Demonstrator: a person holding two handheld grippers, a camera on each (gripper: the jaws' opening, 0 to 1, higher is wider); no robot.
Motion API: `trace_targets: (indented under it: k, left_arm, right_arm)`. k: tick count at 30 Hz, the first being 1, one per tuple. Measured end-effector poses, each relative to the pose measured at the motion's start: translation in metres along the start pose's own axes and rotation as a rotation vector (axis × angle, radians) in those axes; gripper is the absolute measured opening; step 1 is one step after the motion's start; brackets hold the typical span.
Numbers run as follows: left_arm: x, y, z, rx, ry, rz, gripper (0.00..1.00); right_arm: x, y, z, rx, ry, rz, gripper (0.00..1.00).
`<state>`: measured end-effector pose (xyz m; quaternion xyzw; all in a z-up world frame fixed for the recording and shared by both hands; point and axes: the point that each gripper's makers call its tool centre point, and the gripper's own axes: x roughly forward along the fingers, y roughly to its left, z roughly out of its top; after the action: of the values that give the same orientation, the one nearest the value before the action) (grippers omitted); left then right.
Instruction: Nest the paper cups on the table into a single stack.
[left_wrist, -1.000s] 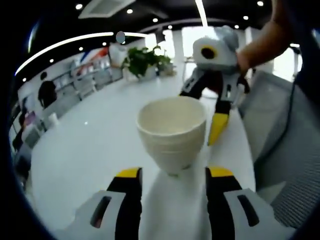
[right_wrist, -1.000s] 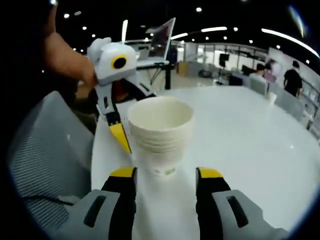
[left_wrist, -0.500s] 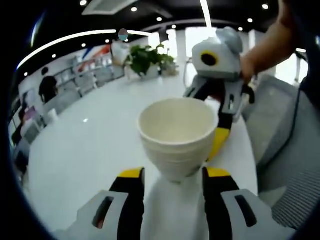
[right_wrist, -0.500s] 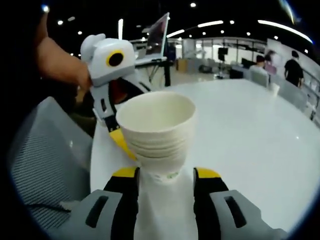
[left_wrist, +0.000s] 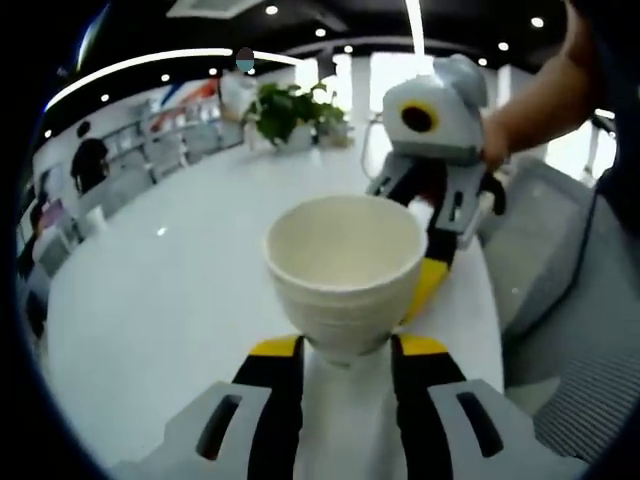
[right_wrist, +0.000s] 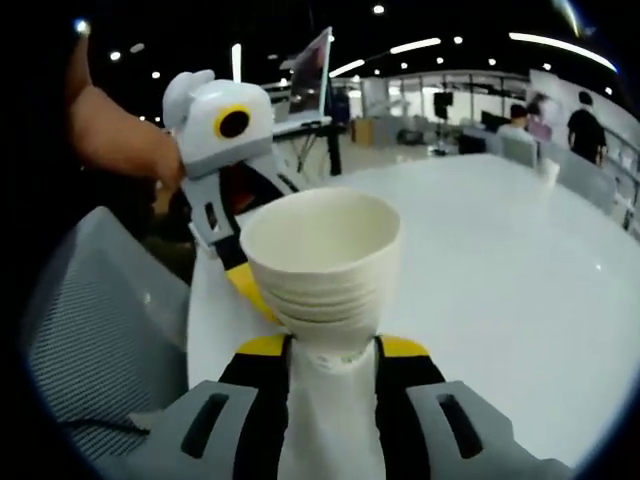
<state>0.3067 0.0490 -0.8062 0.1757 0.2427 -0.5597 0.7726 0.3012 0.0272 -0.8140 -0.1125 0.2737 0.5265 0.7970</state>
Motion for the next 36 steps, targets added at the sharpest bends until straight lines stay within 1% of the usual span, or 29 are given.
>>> trace_targets:
  k: [6, 10, 14, 17, 22, 27, 30, 32, 34, 36]
  left_arm:
    - [0.003, 0.009, 0.006, 0.020, 0.008, -0.014, 0.33]
    - [0.007, 0.020, 0.011, 0.014, 0.004, -0.009, 0.33]
    - [0.012, 0.037, 0.018, 0.011, -0.008, 0.000, 0.33]
    - [0.016, 0.051, 0.024, 0.012, -0.014, 0.001, 0.33]
    - [0.024, 0.083, 0.038, 0.020, -0.019, 0.009, 0.33]
    - [0.031, 0.111, 0.047, 0.032, -0.025, 0.008, 0.33]
    - [0.034, 0.125, 0.051, 0.055, -0.020, 0.005, 0.33]
    - [0.036, 0.138, 0.053, 0.052, -0.023, 0.007, 0.33]
    - [0.037, 0.147, 0.054, 0.042, -0.029, 0.013, 0.33]
    - [0.039, 0.155, 0.054, 0.038, -0.031, 0.015, 0.33]
  right_arm:
    - [0.000, -0.009, 0.003, -0.008, 0.009, -0.006, 0.30]
    - [0.001, -0.023, 0.010, -0.016, 0.012, -0.009, 0.29]
    - [0.002, -0.040, 0.016, -0.035, 0.024, -0.004, 0.29]
    - [0.004, -0.056, 0.024, -0.057, 0.040, 0.000, 0.29]
    - [0.008, -0.086, 0.038, -0.067, 0.057, -0.010, 0.29]
    - [0.014, -0.113, 0.049, -0.075, 0.068, -0.013, 0.29]
    - [0.018, -0.128, 0.054, -0.080, 0.081, -0.002, 0.29]
    - [0.021, -0.135, 0.059, -0.087, 0.083, 0.003, 0.29]
    - [0.025, -0.147, 0.065, -0.091, 0.079, 0.003, 0.28]
    - [0.029, -0.153, 0.067, -0.097, 0.085, 0.002, 0.28]
